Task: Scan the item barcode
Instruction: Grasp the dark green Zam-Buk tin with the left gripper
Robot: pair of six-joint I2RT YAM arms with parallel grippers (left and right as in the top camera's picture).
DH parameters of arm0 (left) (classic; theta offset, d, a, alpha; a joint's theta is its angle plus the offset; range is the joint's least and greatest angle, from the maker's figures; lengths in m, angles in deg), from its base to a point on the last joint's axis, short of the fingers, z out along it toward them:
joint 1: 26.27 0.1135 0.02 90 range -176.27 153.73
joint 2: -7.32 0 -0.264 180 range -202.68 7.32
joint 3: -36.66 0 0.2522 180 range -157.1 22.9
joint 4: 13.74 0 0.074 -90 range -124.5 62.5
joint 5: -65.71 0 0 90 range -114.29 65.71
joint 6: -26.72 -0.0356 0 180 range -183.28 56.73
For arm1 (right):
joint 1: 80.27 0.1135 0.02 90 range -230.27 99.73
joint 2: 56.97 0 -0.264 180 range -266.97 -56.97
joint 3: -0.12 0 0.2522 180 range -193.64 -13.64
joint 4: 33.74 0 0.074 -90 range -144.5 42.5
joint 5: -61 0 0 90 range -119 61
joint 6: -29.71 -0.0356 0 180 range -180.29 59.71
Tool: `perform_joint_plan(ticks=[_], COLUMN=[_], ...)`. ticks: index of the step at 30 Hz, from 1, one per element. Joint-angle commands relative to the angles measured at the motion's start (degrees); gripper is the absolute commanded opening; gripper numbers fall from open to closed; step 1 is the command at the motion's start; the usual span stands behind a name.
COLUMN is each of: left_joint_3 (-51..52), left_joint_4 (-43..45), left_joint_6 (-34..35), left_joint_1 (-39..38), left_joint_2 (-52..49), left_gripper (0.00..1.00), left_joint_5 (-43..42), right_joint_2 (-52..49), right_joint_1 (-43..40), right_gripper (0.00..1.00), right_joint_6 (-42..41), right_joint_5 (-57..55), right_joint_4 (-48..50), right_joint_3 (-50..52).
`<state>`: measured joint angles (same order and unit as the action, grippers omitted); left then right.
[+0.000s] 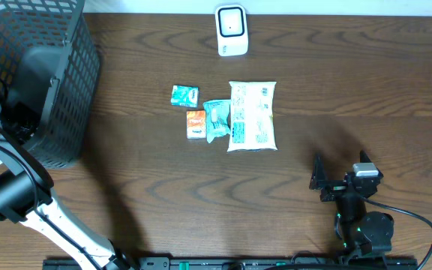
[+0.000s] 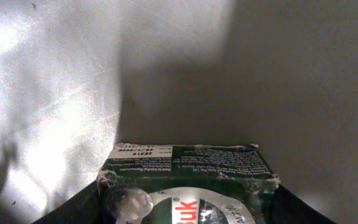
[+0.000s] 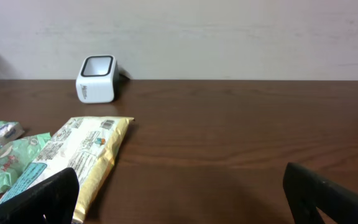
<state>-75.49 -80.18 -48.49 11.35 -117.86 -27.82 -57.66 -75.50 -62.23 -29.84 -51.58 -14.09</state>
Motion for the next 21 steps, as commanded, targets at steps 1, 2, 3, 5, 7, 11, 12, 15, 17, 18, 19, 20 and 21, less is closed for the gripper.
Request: perform_joint_plan(ticks=[1, 2, 3, 5, 7, 11, 12, 15, 17, 18, 19, 20, 21], left_joint_3=[-0.04, -0.42, -0.68, -1.25, -1.77, -2.47, -2.47, -2.47, -2.47, -2.47, -2.47, -2.47, -2.47], left_joint_4=[-0.96, -1.07, -1.07, -1.05, -0.87, -0.39, 0.26, 3.28, 5.79, 7.08, 8.35, 9.64, 10.86], left_joint_6=[0.22, 0.31, 0.31, 0.50, 1.81, 6.78, 7.06, 7.39, 9.81, 11.21, 12.41, 13.57, 14.58], left_joint_1=[0.07, 0.07, 0.09, 0.07, 0.07, 0.09, 0.09, 0.07, 0.07, 0.07, 0.07, 0.04, 0.00], left_joint_2=[-0.13, 0.46, 0.90, 2.29, 4.02, 8.59, 9.99, 14.14, 17.40, 19.12, 20.87, 22.64, 24.41], left_gripper=[0.45, 0.45, 0.45, 0.45, 0.45, 0.45, 0.45, 0.45, 0.45, 0.45, 0.45, 0.45, 0.45], left_joint_5=[-0.76, -1.86, -3.06, -6.14, -8.13, -8.39, -9.20, -13.81, -17.40, -19.08, -20.61, -22.18, -23.58], right_joint_2=[0.37, 0.37, 0.37, 0.37, 0.37, 0.37, 0.37, 0.37, 0.37, 0.37, 0.37, 0.37, 0.37], right_joint_1=[-0.20, -0.20, -0.20, -0.20, -0.20, -0.20, -0.20, -0.20, -0.20, -0.20, -0.20, -0.20, -0.20], right_gripper=[0.99, 0.99, 0.99, 0.99, 0.99, 0.99, 0.99, 0.99, 0.99, 0.99, 0.99, 0.99, 0.99], right_joint_6=[-0.57, -0.57, -0.57, -0.57, -0.57, -0.57, -0.57, -0.57, -0.57, -0.57, -0.57, -0.57, -0.57], right_joint_5=[-0.09, -0.09, -0.09, -0.09, -0.07, -0.09, -0.09, -0.09, -0.07, -0.09, -0.09, -0.09, -0.09], right_joint_4=[-0.20, -0.20, -0.20, -0.22, -0.20, -0.20, -0.20, -0.20, -0.20, -0.20, -0.20, -0.20, -0.20], right_joint_3=[0.13, 0.13, 0.13, 0.13, 0.13, 0.13, 0.13, 0.13, 0.13, 0.13, 0.13, 0.13, 0.13])
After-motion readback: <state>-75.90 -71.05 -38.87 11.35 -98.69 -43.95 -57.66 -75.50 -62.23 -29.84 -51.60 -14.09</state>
